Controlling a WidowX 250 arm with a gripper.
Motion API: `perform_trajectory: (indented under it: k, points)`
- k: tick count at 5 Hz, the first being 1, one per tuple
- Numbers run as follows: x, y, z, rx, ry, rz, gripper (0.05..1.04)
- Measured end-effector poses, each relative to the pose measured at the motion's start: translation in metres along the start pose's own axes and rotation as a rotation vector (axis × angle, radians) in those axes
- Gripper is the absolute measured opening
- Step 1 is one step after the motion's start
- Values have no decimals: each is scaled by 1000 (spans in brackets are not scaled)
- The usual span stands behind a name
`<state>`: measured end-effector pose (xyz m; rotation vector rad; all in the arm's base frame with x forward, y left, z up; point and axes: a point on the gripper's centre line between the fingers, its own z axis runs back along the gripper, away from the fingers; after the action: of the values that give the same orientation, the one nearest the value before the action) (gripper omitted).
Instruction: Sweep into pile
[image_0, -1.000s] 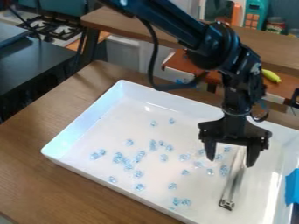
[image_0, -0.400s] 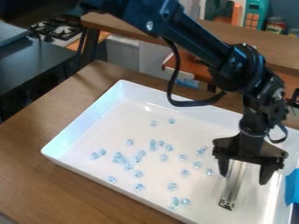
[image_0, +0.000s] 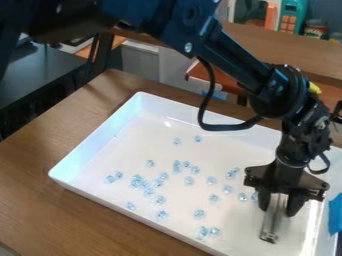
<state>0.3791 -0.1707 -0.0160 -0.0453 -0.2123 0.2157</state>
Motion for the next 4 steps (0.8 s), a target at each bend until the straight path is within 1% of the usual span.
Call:
perform_trajectory:
  k: [1,2,4]
  points:
    - [1,-2,0,-11,-9,-2,384]
    - [3,3,-2,-49,-8,14,384]
    - [9,48,-1,-71,-17,-7,384]
